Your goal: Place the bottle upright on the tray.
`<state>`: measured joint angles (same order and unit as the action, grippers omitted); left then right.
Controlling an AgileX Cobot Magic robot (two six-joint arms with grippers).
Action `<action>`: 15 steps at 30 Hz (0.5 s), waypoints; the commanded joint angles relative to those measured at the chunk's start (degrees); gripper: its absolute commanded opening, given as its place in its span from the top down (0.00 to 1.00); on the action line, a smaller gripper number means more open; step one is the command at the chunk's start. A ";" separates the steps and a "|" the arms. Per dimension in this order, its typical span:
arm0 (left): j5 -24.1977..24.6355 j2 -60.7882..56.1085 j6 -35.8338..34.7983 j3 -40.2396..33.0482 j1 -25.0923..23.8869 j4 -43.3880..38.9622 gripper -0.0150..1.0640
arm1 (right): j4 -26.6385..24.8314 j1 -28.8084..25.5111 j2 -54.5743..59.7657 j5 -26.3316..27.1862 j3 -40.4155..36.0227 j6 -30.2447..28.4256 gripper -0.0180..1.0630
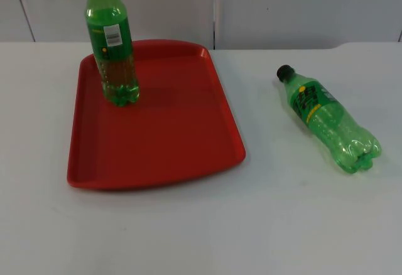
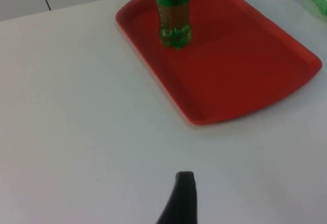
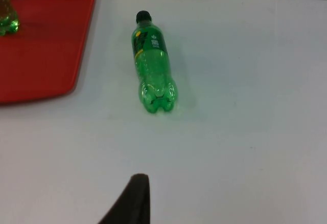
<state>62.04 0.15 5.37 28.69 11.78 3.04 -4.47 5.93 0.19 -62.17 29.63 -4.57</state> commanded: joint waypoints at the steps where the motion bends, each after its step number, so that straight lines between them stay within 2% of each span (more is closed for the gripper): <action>1: -0.43 -0.15 -0.89 -0.28 0.18 -0.61 0.31 | -0.14 -0.11 -0.19 0.40 0.01 0.09 0.02; 15: -0.43 -0.15 -0.93 -0.28 0.18 -0.51 0.31 | -0.14 -0.11 -0.19 0.40 0.01 0.09 0.02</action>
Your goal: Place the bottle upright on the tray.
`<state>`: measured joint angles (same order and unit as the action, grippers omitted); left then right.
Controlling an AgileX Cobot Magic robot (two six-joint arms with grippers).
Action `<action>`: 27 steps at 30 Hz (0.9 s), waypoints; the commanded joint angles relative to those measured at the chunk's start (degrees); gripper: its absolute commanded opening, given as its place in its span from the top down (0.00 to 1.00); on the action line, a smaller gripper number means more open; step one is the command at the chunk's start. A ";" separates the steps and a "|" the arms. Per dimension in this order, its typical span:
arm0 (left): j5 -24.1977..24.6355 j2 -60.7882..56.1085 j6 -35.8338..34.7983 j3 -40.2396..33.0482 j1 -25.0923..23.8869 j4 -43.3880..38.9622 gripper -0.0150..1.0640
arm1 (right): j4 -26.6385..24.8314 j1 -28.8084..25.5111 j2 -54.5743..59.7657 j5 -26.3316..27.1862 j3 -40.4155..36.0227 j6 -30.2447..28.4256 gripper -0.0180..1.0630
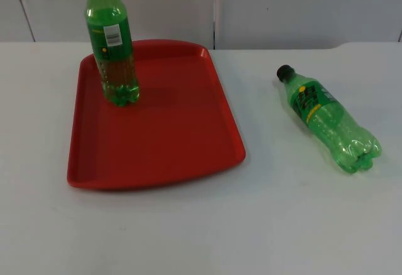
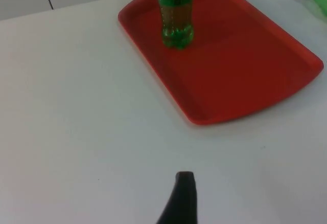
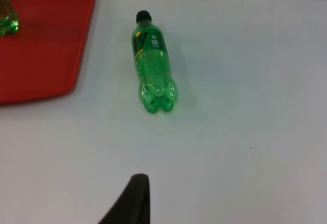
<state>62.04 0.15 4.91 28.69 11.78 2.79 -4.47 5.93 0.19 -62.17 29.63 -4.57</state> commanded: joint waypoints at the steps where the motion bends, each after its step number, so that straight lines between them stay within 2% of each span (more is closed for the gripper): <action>1: -0.43 -0.15 -0.47 -0.28 0.18 -0.26 0.30 | -0.14 -0.11 -0.19 0.40 0.01 0.09 0.02; 3: -0.43 -0.15 -0.47 -0.28 0.18 -0.26 0.24 | -0.14 -0.11 -0.19 0.40 0.01 0.09 0.02; 5: -0.43 -0.15 -0.47 -0.28 0.18 -0.26 0.08 | -0.14 -0.11 -0.19 0.40 0.01 0.09 0.02; 6: -0.43 -0.15 -0.47 -0.28 0.18 -0.26 0.08 | -0.14 -0.11 -0.19 0.40 0.01 0.09 0.02; 7: -0.43 -0.15 -0.47 -0.28 0.18 -0.26 0.01 | -0.14 -0.11 -0.19 0.40 0.01 0.09 0.02; 27: -0.43 -0.15 -0.47 -0.28 0.18 -0.26 0.01 | -0.14 -0.11 -0.19 0.40 0.01 0.09 0.02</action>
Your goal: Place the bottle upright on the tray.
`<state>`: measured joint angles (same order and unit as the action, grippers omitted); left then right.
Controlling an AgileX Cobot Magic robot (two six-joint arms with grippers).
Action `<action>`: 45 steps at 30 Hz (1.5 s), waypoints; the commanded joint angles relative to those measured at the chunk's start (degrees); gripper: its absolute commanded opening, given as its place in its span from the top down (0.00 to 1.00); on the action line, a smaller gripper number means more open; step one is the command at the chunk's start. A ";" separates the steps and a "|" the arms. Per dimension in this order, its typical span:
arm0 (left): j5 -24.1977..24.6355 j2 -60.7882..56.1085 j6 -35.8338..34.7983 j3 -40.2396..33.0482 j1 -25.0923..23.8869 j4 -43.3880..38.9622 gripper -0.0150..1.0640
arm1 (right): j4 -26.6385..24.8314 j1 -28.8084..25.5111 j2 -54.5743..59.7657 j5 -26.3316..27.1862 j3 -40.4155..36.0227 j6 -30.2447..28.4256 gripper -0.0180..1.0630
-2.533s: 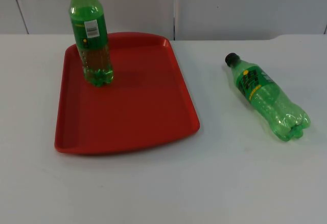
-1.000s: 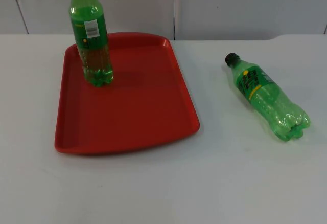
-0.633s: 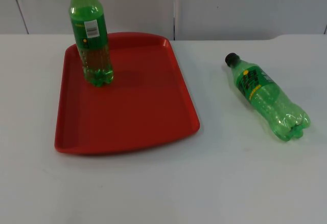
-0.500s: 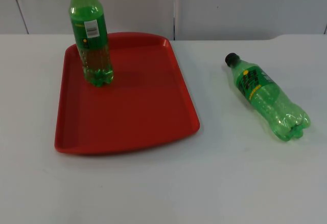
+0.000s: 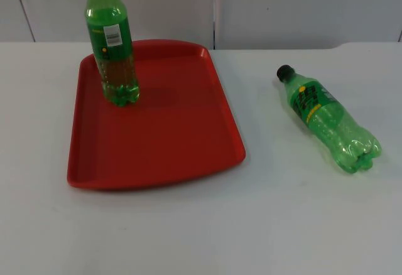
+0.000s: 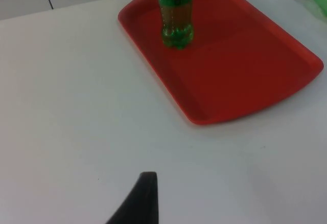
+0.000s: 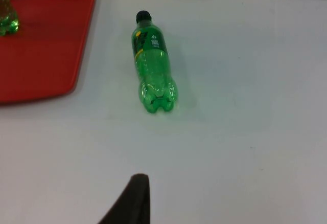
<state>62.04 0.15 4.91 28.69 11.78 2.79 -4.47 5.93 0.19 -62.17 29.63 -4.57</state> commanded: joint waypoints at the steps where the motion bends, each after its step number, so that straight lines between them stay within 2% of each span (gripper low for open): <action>1: -0.43 -0.15 -0.47 -0.28 0.18 -0.26 0.01 | -0.14 -0.11 -0.19 0.40 0.01 0.09 0.02; 45: -0.43 -0.15 -0.47 -0.28 0.18 -0.26 0.01 | -0.34 -0.11 -0.19 0.29 0.01 -0.60 0.02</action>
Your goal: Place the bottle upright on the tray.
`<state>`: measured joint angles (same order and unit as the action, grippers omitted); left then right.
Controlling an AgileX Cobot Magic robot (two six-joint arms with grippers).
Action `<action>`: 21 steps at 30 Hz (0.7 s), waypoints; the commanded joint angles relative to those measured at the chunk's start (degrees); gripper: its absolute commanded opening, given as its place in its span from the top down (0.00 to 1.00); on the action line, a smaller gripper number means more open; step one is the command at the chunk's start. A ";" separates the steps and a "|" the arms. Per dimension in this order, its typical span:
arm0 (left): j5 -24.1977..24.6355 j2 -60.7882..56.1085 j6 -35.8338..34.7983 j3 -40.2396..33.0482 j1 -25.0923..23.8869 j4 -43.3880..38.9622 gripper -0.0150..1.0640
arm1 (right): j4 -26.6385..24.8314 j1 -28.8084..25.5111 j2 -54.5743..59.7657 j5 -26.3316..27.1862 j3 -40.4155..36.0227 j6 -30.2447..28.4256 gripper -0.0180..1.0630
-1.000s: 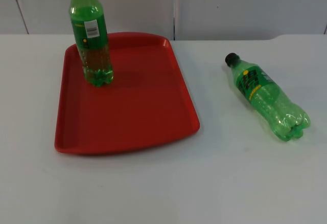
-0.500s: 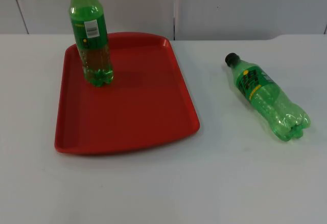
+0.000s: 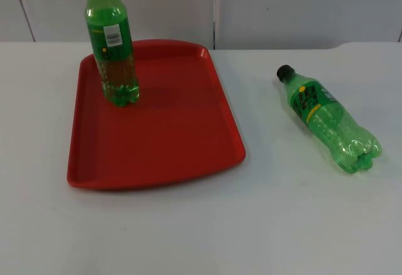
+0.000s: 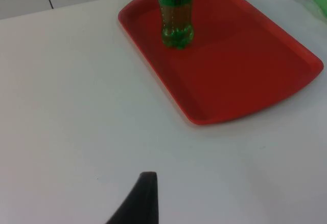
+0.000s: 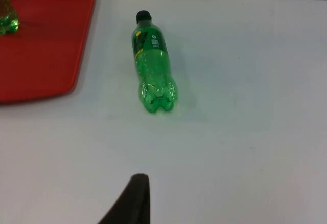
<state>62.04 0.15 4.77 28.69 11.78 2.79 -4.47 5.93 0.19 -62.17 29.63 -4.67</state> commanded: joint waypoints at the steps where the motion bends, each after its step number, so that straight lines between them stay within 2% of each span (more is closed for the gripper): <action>1: -0.43 -0.15 -0.33 -0.28 0.18 -0.26 0.01 | -0.38 -0.11 -0.19 0.29 0.01 -0.50 0.02; 16: -0.43 -0.15 -0.33 -0.28 0.18 -0.26 0.01 | -0.37 -0.11 -0.19 1.13 1.37 -0.50 0.02; 21: -0.43 -0.15 -0.33 -0.28 0.18 -0.26 0.01 | -0.37 -0.11 8.01 1.94 6.98 -0.50 0.02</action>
<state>62.04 0.15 4.65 28.69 11.78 2.79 -4.47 5.93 4.40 -61.65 34.00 -4.90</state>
